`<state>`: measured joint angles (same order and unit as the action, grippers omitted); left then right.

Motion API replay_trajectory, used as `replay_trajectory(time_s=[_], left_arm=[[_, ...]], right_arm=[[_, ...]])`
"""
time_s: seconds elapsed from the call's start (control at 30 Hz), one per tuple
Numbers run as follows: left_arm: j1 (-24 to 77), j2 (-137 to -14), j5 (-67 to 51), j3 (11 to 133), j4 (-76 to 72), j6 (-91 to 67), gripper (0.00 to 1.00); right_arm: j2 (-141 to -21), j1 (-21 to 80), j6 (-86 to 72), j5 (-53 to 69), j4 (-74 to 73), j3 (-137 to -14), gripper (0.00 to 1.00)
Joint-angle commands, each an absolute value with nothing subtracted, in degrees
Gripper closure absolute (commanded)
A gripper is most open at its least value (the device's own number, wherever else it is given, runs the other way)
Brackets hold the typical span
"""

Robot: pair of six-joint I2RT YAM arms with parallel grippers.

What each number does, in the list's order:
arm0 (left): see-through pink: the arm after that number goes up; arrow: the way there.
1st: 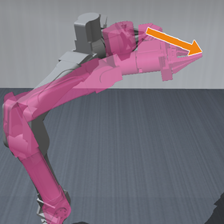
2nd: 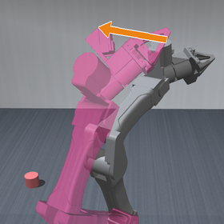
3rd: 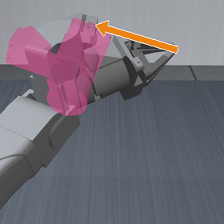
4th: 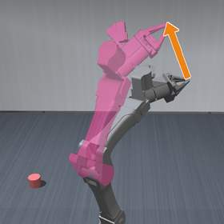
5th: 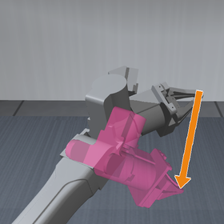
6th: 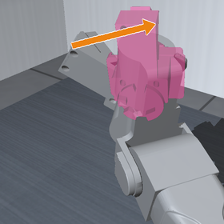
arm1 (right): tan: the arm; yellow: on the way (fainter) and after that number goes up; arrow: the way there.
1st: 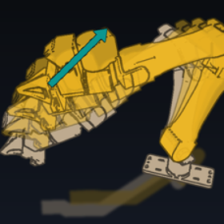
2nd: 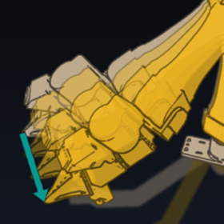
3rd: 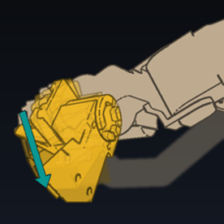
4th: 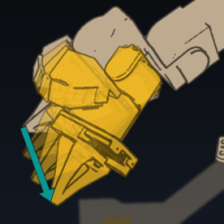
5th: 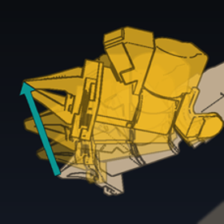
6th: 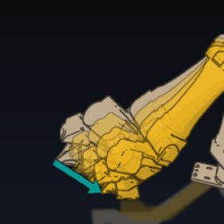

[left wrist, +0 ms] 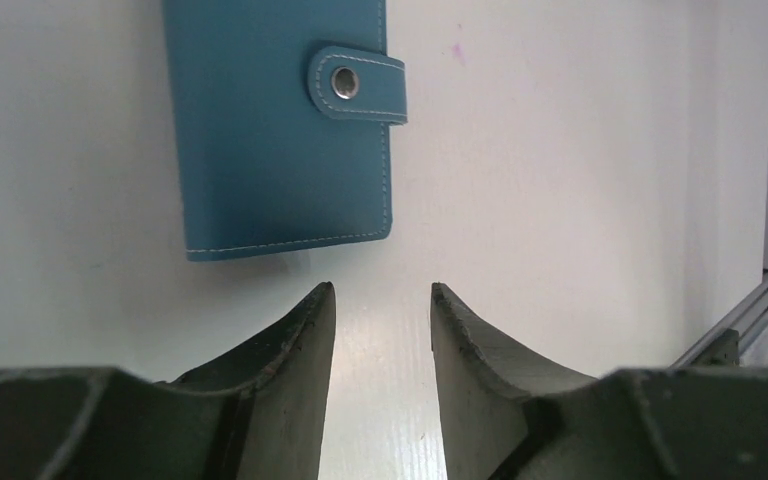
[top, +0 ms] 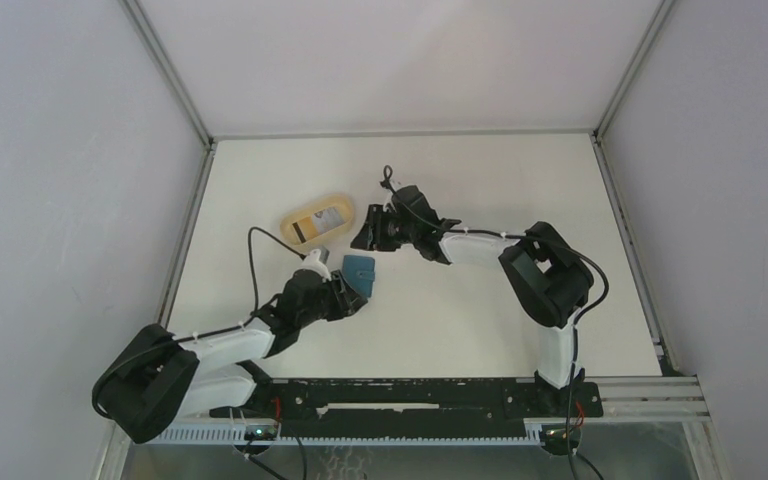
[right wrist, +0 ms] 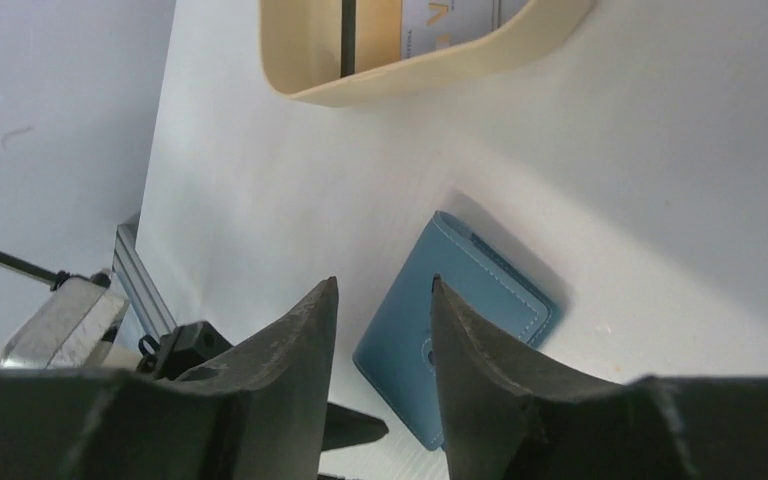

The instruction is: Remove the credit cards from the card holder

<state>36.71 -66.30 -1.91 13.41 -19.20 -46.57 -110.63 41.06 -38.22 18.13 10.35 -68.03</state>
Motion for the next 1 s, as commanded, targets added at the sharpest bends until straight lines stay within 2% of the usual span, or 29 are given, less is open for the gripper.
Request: replay_trajectory(time_s=[0.0,0.07,0.13,0.33,0.43,0.57,0.73,0.97], left_arm=[[37.8,-64.4,-2.7,15.9,-21.0,-48.1,0.55],[37.8,-62.4,-0.6,17.3,-17.5,-46.8,0.54],[37.5,-59.2,4.9,18.8,-12.9,-44.9,0.48],[28.2,-48.8,8.4,20.6,-4.1,-42.1,0.44],[25.8,-46.6,11.9,22.1,0.9,-39.6,0.43],[23.8,-49.0,15.1,22.7,3.2,-38.1,0.42],[23.5,-55.2,11.9,20.8,-2.9,-40.1,0.43],[23.6,-59.7,8.3,20.4,-6.0,-40.2,0.44]], right_arm=[[-111.4,40.3,-32.7,20.2,9.3,-72.2,0.49],[-109.5,40.4,-29.7,18.5,7.0,-72.2,0.43],[-108.2,40.6,-26.4,16.5,4.5,-72.2,0.39],[-105.7,40.8,-23.9,14.0,2.9,-69.0,0.36],[-105.0,44.3,-19.7,8.6,0.4,-68.9,0.33],[-105.9,49.9,-16.3,0.6,-3.7,-69.9,0.32],[-108.0,53.8,-13.3,-7.3,-6.6,-72.1,0.35],[-110.3,54.4,-11.9,-12.8,-9.8,-74.7,0.37]])
